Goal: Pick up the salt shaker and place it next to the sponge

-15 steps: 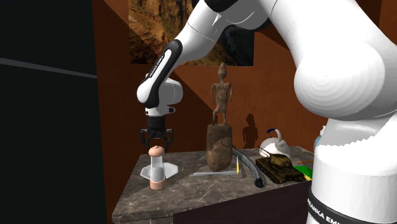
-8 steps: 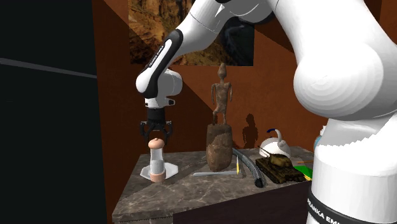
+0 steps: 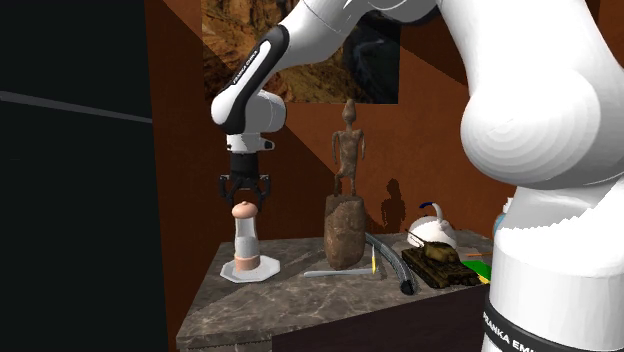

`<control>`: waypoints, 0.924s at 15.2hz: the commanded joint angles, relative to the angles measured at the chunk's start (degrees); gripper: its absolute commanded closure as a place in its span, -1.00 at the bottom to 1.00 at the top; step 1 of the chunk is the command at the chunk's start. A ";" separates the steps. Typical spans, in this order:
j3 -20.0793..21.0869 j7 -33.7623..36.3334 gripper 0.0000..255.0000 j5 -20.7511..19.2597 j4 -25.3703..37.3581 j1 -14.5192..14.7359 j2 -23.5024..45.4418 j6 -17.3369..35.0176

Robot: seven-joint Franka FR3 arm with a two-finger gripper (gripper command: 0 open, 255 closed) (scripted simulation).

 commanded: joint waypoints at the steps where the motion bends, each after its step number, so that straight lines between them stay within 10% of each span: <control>1: 0.16 -0.37 1.00 0.34 0.23 -0.23 -0.88 -1.08; 14: 1.10 -1.78 1.00 2.23 3.40 -0.80 -5.86 -9.09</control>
